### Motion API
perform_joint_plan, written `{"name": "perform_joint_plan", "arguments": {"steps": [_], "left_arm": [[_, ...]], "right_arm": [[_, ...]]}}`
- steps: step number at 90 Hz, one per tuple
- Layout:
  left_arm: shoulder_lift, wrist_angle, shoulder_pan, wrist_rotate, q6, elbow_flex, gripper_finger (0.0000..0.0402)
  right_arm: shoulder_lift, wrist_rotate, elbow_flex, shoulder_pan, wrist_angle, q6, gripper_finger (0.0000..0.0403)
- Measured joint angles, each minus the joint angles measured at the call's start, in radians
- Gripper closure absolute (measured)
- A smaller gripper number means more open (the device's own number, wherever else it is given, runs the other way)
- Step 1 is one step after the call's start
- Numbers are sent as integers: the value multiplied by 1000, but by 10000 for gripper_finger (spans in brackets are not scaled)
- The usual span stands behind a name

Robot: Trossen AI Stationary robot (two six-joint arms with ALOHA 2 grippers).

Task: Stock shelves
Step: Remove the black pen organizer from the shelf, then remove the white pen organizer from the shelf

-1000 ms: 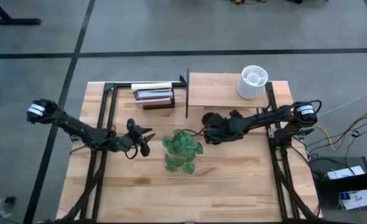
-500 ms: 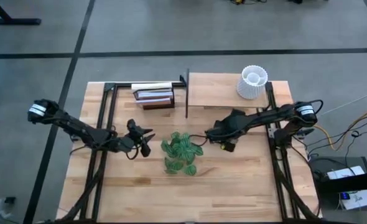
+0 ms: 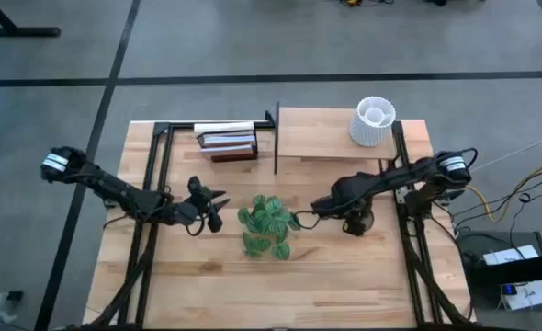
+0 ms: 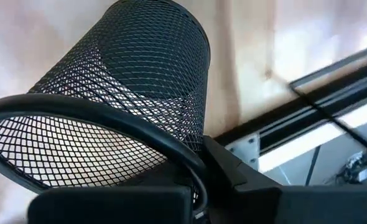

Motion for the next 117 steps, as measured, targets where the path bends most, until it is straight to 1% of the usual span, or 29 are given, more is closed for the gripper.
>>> {"name": "perform_joint_plan", "arguments": {"steps": [12,32,56,64,78,101,117], "left_arm": [[0,0,0,0,2,0,284],[0,0,0,0,2,0,298],[0,0,0,0,2,0,296],[0,1,0,0,2,0,292],[0,1,0,0,2,0,285],[0,1,0,1,2,0,280],[0,5,0,0,2,0,287]], "right_arm": [[0,-56,-71,21,-3,-20,403],[-50,-86,-192,38,-3,-8,403],[-148,-75,-250,38,2,198,403],[-177,-70,-259,38,7,235,398],[-206,-65,-271,38,8,262,369],[-208,-41,-282,38,3,288,301],[-209,32,-281,38,-4,349,267]]}}
